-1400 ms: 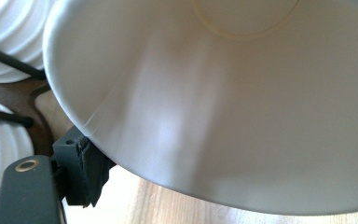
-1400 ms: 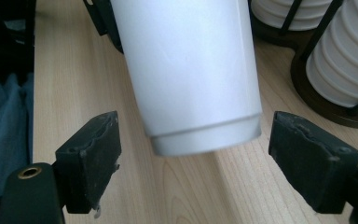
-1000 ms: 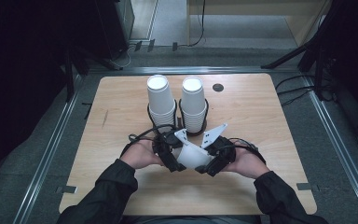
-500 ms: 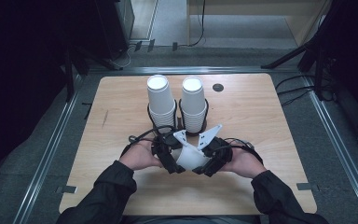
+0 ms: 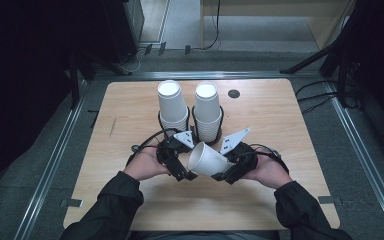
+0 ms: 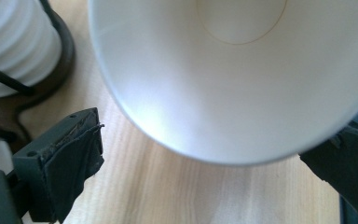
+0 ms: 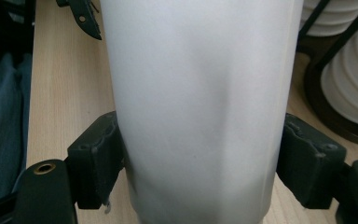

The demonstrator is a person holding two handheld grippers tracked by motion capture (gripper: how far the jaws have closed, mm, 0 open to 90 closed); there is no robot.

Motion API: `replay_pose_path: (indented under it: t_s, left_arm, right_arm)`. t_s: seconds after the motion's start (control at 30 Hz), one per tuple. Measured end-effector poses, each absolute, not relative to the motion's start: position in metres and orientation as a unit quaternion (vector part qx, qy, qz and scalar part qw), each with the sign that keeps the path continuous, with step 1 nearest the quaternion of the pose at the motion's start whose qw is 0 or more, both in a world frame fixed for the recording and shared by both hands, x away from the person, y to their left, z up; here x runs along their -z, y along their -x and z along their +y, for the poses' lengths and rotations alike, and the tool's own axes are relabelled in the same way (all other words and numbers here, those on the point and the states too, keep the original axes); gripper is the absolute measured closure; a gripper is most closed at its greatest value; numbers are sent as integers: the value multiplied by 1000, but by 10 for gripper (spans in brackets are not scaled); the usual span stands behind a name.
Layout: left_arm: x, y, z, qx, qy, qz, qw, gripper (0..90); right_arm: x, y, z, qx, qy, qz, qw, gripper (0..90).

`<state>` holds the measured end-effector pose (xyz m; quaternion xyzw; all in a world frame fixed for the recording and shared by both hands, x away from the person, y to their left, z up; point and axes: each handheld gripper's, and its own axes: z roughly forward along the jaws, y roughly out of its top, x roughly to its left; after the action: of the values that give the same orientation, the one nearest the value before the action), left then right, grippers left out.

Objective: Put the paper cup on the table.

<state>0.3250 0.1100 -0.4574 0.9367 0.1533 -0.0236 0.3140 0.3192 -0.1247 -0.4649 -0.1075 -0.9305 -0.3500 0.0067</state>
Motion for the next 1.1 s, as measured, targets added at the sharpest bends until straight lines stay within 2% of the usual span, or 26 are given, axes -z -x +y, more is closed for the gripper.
replay_pose_path:
  t_s: [0.17, 0.3, 0.43, 0.53, 0.7, 0.8, 1.1]
  left_arm:
    - [453, -328, 117, 21, -923, 191, 333, 0]
    - [450, -331, 125, 42, -903, 211, 373, 0]
    - [445, -332, 131, 65, -886, 211, 407, 8]
    - [442, -331, 134, 59, -877, 213, 426, 40]
    - [439, -327, 133, 46, -870, 202, 448, 39]
    - [439, -328, 132, 60, -859, 202, 467, 23]
    - [437, -321, 118, 48, -854, 191, 481, 0]
  right_arm:
    - [460, -322, -135, 369, 123, -921, 6, 226]
    - [457, -323, -140, 383, 130, -914, 8, 227]
    - [455, -324, -142, 390, 136, -911, 5, 226]
    - [454, -324, -145, 400, 143, -905, 4, 226]
    - [450, -324, -147, 422, 145, -895, 4, 227]
    - [448, -324, -148, 438, 142, -888, 2, 226]
    - [448, -320, -136, 462, 127, -878, 12, 227]
